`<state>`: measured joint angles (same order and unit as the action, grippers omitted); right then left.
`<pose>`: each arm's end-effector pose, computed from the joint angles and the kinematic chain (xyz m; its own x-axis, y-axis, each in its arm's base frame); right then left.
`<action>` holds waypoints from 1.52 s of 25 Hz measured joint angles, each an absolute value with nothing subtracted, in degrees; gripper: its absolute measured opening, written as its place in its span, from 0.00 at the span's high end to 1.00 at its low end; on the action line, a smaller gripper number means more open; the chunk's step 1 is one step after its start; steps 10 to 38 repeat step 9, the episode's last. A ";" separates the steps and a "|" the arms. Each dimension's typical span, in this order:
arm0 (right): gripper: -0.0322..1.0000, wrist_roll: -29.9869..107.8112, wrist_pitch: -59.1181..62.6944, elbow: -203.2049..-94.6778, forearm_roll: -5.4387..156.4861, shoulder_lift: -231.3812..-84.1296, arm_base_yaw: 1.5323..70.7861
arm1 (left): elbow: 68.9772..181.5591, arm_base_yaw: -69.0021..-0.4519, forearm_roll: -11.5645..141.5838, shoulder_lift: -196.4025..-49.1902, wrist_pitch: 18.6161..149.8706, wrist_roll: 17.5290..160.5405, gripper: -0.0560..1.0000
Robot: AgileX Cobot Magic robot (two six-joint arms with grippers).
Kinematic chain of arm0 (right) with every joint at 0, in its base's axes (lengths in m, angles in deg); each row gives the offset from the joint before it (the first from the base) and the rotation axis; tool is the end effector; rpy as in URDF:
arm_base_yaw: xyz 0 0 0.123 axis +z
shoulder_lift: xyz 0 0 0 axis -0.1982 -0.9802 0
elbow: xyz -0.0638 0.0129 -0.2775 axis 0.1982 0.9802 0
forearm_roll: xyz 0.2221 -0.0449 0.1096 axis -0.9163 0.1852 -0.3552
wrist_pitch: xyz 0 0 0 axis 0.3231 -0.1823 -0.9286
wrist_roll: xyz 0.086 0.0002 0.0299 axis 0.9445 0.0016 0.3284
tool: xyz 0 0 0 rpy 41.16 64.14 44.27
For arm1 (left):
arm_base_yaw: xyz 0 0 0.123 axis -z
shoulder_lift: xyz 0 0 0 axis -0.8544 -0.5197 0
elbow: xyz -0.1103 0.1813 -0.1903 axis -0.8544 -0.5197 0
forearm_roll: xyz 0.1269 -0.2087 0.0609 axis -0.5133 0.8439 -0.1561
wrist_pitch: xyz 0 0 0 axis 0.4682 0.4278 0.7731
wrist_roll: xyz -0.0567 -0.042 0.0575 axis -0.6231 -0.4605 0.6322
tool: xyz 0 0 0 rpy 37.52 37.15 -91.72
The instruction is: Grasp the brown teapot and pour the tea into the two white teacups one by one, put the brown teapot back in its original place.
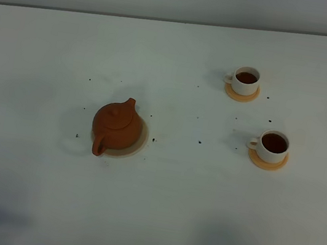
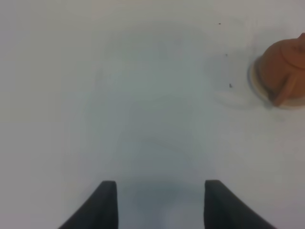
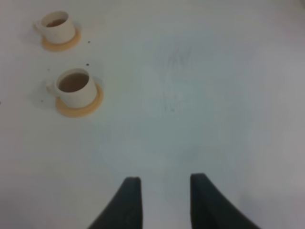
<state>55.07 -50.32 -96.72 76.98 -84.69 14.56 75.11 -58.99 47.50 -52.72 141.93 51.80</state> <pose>-0.0043 0.0088 0.2736 -0.4634 -0.0879 -0.8818 -0.1703 0.9854 -0.0087 0.0012 0.0055 0.2803 -0.5007 -0.0247 -0.8653 -0.0695 0.9975 0.0117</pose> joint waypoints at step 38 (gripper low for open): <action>0.74 55.07 -50.32 -96.72 76.98 -84.69 14.56 | 75.11 -60.50 47.50 -52.38 141.93 51.84 0.56</action>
